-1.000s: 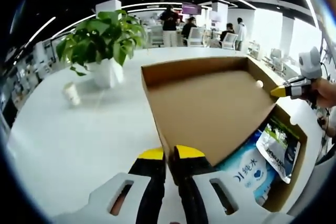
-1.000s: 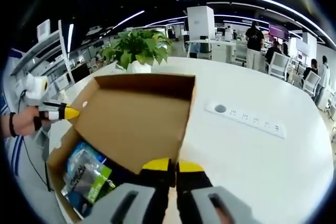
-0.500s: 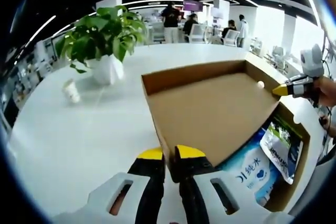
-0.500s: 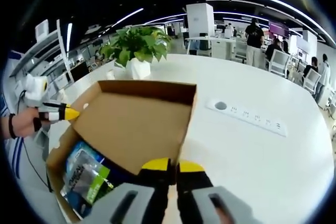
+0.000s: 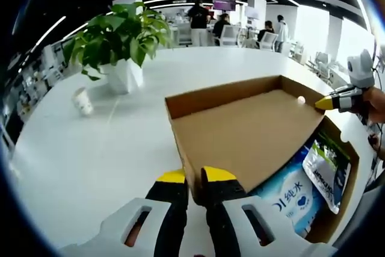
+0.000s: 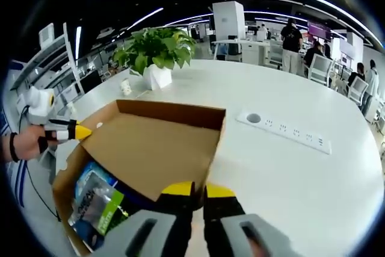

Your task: Operate the shoe box by opening the lid, removing the specified soft item, and placing it in the target area until the item is outside and the box remains undamaged.

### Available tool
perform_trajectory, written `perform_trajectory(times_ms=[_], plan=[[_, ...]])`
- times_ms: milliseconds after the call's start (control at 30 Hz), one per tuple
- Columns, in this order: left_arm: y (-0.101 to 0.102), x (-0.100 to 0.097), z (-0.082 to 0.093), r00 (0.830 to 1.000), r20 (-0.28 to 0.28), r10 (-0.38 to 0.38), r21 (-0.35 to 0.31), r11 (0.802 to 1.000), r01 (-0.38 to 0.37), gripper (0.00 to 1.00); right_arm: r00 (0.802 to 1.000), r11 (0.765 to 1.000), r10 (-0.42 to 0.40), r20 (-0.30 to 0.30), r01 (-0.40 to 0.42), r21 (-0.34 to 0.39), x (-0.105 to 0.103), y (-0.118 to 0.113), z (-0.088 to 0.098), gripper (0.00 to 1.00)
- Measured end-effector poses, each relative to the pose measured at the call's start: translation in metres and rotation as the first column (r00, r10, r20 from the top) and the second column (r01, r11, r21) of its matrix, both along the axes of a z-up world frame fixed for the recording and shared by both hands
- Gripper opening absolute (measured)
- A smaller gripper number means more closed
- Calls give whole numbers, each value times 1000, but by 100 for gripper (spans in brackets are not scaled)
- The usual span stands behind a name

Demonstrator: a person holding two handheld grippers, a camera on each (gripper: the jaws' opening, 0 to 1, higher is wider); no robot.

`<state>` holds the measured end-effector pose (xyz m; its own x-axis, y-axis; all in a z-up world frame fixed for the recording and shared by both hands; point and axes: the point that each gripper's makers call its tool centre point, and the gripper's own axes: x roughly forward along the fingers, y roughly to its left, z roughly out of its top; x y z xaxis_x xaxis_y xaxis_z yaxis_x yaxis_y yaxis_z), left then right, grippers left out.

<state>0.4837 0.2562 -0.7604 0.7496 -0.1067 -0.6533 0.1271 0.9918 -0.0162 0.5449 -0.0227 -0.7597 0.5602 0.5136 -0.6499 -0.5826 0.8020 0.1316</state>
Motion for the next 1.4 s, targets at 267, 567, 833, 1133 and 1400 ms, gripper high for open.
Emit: perform_trajectory(times_ms=[267,567,833,1133,1400], plan=[[1,1,-5,1000,-12,0,-10,1000,-1,7,1000,1000,-3,-11,3,-3,0,0,-3,1],[-1,0,-7,1000,-25,-2,-5,1000,1,8,1000,1000,5,-18,-5,-12,-1,1,-5,2],[-1,2,-11,999,-38,-3,-13,1000,3,8,999,1000,7,-32,-8,-13,-1,1,-7,2],[-2,1,-13,999,-53,-2,-19,1000,1,9,999,1000,11,-47,-12,-17,-1,1,-11,3],[-3,-1,-13,998,-64,-7,-22,1000,6,9,998,1000,1,-60,-2,-10,-1,1,-11,3]])
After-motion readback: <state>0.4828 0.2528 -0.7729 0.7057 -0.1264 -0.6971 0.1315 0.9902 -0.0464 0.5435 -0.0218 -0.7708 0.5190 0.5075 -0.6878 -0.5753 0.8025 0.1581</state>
